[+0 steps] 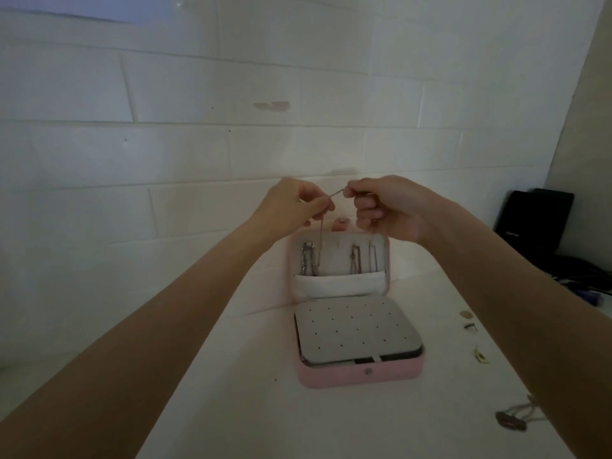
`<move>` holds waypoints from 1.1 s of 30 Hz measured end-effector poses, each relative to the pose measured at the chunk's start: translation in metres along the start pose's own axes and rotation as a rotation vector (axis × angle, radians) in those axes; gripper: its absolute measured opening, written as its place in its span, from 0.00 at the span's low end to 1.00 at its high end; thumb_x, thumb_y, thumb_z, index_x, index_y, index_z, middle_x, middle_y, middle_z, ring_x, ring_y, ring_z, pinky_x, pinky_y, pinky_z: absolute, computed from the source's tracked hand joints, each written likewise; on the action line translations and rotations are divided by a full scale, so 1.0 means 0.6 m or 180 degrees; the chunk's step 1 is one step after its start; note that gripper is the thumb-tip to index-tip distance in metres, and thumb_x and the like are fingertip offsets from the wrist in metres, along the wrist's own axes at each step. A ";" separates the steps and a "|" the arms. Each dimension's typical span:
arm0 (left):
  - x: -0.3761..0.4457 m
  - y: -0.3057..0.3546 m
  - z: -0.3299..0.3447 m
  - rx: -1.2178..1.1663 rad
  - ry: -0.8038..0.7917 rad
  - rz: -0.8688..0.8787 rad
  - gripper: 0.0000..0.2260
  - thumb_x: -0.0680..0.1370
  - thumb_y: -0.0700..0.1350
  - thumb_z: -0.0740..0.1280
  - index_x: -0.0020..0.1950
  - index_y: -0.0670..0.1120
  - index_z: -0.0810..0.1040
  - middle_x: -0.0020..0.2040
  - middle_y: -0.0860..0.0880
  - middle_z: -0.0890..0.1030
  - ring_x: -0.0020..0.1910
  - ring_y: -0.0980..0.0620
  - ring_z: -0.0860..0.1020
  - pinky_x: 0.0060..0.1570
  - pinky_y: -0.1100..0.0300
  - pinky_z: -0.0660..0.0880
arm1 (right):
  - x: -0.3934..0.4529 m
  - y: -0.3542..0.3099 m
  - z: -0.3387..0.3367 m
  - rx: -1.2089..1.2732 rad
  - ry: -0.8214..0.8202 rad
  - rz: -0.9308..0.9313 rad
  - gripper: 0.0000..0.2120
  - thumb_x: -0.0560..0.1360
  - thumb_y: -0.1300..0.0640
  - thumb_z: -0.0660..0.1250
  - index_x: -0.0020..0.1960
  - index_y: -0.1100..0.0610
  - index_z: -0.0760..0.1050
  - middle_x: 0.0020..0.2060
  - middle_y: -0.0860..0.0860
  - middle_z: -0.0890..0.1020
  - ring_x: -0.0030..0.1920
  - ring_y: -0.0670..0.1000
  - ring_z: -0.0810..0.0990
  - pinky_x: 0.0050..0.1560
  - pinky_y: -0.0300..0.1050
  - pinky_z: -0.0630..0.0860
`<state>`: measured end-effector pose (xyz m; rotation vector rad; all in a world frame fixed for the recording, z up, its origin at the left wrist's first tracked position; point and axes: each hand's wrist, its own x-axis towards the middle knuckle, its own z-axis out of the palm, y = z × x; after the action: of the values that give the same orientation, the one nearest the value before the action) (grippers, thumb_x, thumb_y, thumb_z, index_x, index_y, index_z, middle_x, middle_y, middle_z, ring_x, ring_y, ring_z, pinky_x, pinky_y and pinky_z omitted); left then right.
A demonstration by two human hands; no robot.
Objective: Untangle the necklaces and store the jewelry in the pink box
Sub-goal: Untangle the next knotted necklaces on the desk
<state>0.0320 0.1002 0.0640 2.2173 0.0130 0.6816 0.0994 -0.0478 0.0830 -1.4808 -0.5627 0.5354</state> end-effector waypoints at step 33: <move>-0.021 -0.087 0.075 0.1278 0.1014 0.0395 0.08 0.76 0.47 0.67 0.49 0.46 0.83 0.35 0.58 0.68 0.36 0.58 0.68 0.35 0.67 0.61 | 0.045 0.078 0.009 -0.0749 0.0508 -0.0609 0.06 0.73 0.59 0.70 0.44 0.63 0.81 0.25 0.49 0.72 0.19 0.42 0.61 0.19 0.34 0.57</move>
<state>0.0534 0.1016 -0.0029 2.4762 0.1895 1.1816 0.1173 -0.0250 0.0367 -1.6540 -0.6496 0.2037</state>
